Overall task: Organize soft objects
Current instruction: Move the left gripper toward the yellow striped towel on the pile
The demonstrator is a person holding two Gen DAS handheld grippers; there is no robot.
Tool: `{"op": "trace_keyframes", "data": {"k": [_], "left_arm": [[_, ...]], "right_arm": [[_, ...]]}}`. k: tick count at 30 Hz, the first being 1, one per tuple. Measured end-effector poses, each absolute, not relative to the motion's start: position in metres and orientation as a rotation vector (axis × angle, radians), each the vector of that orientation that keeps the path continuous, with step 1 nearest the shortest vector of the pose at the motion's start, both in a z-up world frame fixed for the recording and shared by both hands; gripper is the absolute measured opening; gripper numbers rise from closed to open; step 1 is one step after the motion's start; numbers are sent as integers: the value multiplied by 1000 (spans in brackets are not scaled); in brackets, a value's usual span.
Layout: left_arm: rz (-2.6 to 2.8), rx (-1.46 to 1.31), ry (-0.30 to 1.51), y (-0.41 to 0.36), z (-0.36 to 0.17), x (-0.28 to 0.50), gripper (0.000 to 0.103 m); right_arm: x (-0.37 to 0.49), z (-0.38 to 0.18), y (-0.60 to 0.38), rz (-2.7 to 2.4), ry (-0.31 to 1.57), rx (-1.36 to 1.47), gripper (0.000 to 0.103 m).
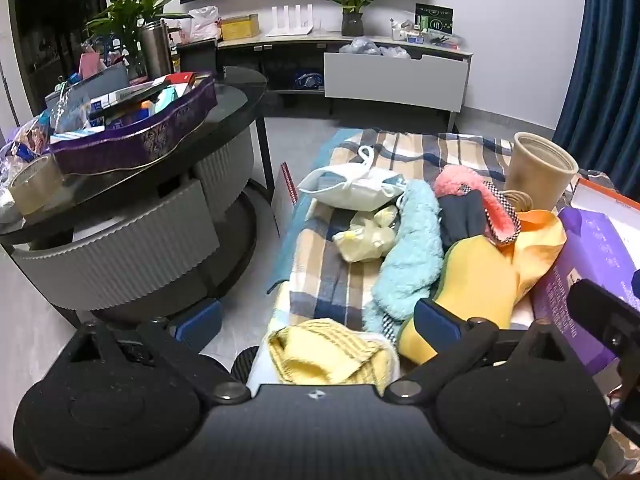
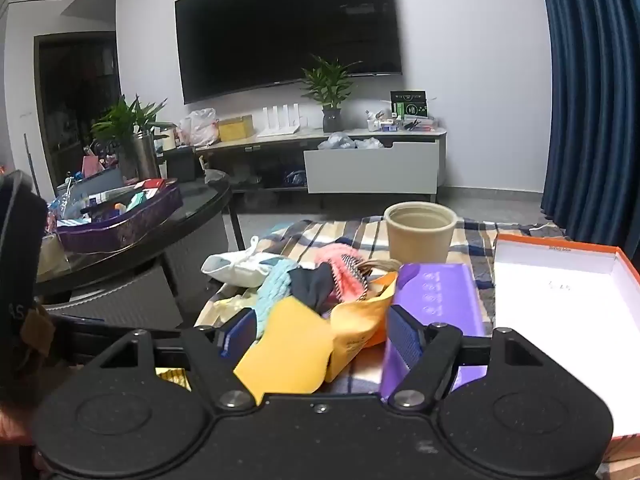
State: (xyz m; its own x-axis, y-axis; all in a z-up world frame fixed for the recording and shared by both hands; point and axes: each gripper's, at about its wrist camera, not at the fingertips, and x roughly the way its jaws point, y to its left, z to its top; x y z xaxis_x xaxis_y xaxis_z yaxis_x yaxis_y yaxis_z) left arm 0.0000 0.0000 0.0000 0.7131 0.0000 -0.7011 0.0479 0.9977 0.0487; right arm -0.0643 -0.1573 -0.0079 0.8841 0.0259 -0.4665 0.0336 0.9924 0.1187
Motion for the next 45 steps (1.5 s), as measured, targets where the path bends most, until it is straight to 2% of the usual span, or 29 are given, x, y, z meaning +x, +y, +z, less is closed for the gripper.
{"op": "trace_keyframes", "data": {"k": [3, 19, 45], "left_arm": [[-38, 39, 741, 1, 0, -1, 103], [-58, 27, 827, 23, -22, 3, 103], [-110, -12, 813, 21, -18, -14, 103]], "right_arm": [[-66, -8, -156, -19, 493, 128, 85], [-55, -32, -132, -15, 583, 109, 88], [-69, -25, -139, 3, 545, 136, 88]]}}
